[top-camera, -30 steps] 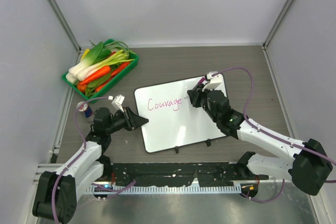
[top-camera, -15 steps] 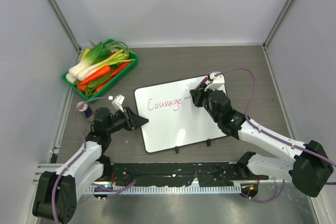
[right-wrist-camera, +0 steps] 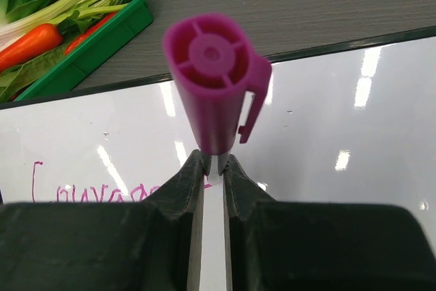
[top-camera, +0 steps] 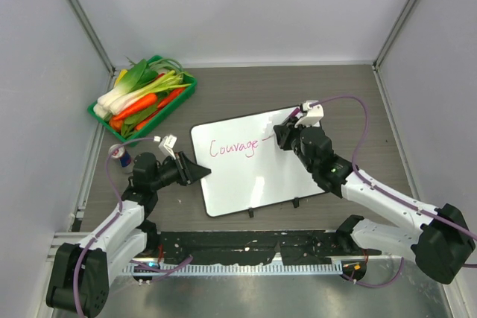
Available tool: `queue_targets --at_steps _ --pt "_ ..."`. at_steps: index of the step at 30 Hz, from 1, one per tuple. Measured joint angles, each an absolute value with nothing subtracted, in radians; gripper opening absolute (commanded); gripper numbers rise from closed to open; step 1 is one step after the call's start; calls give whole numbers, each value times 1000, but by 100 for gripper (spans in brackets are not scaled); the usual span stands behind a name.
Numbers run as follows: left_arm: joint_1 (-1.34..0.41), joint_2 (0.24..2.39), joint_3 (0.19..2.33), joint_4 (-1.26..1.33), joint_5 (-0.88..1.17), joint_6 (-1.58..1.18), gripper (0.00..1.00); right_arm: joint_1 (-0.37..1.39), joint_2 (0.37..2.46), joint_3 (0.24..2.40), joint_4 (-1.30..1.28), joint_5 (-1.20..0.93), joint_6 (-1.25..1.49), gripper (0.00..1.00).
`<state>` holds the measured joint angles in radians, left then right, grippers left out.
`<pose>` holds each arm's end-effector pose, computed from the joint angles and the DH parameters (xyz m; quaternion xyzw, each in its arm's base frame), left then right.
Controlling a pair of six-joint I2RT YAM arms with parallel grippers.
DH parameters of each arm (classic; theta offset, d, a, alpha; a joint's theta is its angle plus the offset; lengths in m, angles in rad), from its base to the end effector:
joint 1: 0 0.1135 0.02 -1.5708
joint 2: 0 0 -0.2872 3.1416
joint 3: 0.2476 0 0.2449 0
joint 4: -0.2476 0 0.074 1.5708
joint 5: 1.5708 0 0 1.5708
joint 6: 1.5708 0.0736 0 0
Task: Write a sentence on the whiteboard
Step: Write on the whiteboard at the whiteboard stand.
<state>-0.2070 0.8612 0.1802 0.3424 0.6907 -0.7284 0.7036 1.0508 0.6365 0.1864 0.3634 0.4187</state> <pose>0.1650 -0.0826 0.1851 -0.0089 0.7924 -0.4917 0.3608 0.2136 0.1469 0.2898 0.0020 0.7782 0.2058 0.5933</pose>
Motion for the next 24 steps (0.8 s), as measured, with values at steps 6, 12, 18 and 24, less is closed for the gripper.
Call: queue_targets --at_steps 6,12,18,24 --pt "-207 862 180 343 691 -728 0 702 1050 669 179 337 419 1" --pt "-207 862 180 343 691 -728 0 702 1077 681 187 329 421 1" --pt "-207 862 180 343 691 -728 0 702 1098 677 189 329 423 2" --pt "-207 862 180 343 691 -728 0 702 1072 647 193 325 429 1"
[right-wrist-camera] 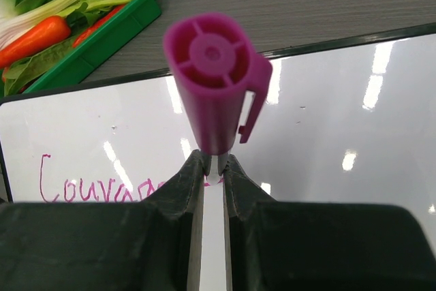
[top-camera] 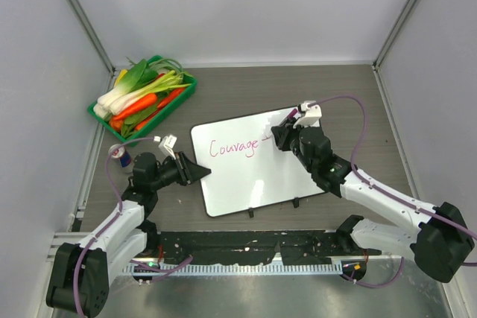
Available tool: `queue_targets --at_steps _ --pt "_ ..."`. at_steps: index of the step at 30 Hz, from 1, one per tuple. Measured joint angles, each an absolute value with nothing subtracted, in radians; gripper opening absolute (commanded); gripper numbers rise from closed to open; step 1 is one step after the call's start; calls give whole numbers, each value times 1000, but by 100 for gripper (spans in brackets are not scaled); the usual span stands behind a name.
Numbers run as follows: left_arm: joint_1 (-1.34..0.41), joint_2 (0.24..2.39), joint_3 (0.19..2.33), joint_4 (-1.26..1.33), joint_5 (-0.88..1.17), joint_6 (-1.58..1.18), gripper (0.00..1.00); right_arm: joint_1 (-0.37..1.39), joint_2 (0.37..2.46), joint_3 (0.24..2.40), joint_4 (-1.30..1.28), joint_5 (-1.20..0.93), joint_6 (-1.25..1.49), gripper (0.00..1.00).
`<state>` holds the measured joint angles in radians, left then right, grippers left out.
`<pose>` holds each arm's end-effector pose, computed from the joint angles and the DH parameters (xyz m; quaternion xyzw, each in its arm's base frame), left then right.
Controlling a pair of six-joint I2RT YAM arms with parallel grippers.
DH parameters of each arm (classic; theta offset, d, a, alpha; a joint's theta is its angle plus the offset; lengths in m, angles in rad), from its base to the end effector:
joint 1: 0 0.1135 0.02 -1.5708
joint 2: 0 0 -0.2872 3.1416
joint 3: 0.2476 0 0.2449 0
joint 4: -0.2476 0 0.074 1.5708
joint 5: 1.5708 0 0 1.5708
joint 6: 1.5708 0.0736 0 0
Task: Write a sentence on the whiteboard
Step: Write on the whiteboard at the whiteboard stand.
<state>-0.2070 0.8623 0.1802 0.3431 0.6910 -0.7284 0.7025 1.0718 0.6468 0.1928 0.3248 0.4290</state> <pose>0.1651 -0.0826 0.1850 -0.0089 0.7925 -0.4918 0.3606 0.2163 0.1523 0.2894 -0.0061 0.7804 0.2212 0.5848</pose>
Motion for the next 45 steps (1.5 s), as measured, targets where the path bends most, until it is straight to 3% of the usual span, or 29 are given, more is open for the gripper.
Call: queue_targets --at_steps 45 --pt "-207 864 180 344 691 -728 0 698 1014 649 119 369 436 1"
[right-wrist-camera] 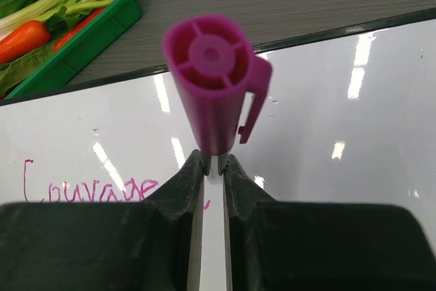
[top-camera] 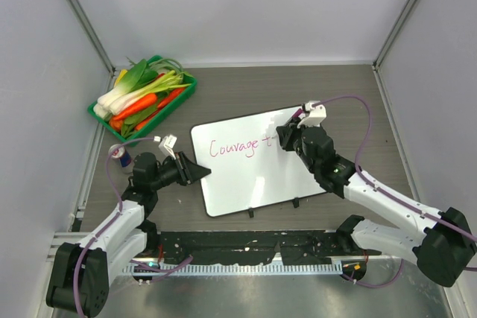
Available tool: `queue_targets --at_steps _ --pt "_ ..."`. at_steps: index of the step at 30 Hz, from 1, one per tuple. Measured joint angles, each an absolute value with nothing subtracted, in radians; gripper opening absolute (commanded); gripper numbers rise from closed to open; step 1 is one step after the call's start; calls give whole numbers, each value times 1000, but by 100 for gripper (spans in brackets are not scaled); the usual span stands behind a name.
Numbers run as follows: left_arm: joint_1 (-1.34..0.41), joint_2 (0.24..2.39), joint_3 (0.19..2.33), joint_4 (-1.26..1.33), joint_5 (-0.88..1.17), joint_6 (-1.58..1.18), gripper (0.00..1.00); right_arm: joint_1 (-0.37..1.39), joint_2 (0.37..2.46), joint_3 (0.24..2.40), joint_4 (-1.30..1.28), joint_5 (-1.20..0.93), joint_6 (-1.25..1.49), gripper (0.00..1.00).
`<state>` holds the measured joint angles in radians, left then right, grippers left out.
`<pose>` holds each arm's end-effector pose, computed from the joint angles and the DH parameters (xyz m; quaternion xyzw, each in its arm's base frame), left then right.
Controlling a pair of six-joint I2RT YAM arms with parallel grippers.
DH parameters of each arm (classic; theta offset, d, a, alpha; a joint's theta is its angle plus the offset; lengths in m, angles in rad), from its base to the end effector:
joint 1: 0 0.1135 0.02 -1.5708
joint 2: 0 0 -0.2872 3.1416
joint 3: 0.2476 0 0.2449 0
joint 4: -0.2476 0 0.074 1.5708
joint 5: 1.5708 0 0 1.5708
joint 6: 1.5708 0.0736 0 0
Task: Write a sentence on the whiteboard
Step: Write on the whiteboard at the whiteboard stand.
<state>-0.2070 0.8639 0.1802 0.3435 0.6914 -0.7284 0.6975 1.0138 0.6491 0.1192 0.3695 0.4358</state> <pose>0.1652 -0.0826 0.1848 -0.0090 0.7927 -0.4918 0.3600 0.2085 0.1400 0.2940 0.0109 0.7831 0.2024 0.5880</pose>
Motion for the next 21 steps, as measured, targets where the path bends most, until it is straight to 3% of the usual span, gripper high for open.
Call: queue_targets --at_steps 21 --pt "-207 864 180 344 691 -729 0 695 995 614 86 331 436 2"
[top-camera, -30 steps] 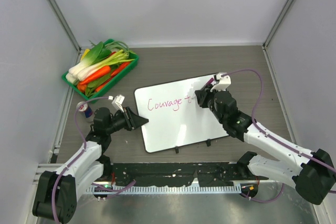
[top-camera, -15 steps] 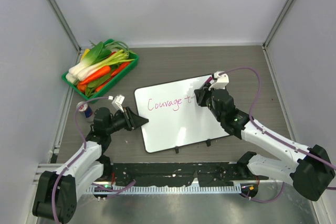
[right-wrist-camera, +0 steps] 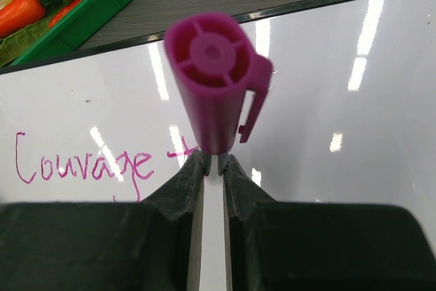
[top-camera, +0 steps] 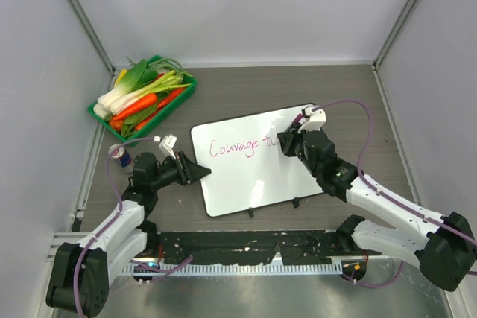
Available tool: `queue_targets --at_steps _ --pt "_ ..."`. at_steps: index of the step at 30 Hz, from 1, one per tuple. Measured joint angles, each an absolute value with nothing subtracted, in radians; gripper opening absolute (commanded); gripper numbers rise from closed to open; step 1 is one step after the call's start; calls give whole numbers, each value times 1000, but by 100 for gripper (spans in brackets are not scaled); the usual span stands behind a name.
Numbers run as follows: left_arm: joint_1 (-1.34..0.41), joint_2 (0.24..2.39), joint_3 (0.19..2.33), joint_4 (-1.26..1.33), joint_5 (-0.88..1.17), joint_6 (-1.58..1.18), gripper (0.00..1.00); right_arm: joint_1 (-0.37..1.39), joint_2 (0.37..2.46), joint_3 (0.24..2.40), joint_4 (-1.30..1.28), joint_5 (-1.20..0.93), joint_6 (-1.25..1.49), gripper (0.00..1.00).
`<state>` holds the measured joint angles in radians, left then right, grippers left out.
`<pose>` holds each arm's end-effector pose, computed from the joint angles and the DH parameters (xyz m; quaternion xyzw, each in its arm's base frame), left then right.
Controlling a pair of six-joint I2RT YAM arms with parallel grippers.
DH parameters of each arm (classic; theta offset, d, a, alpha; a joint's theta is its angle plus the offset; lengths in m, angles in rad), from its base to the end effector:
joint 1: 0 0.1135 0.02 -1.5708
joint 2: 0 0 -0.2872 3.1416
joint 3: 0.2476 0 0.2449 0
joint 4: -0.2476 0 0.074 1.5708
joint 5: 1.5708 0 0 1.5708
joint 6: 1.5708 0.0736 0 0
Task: Write a sentence on the whiteboard
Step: Write on the whiteboard at the whiteboard stand.
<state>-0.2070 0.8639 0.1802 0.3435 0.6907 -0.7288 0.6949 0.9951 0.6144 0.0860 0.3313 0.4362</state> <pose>0.1652 -0.0826 0.1848 -0.0094 0.7928 -0.4917 0.3601 0.2026 0.1377 0.2802 -0.0048 0.7983 0.2030 0.5670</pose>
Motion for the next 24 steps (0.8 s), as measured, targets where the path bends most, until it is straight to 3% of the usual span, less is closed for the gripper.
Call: queue_targets --at_steps 24 --pt "-207 864 180 344 692 -729 0 685 1061 685 90 387 417 1"
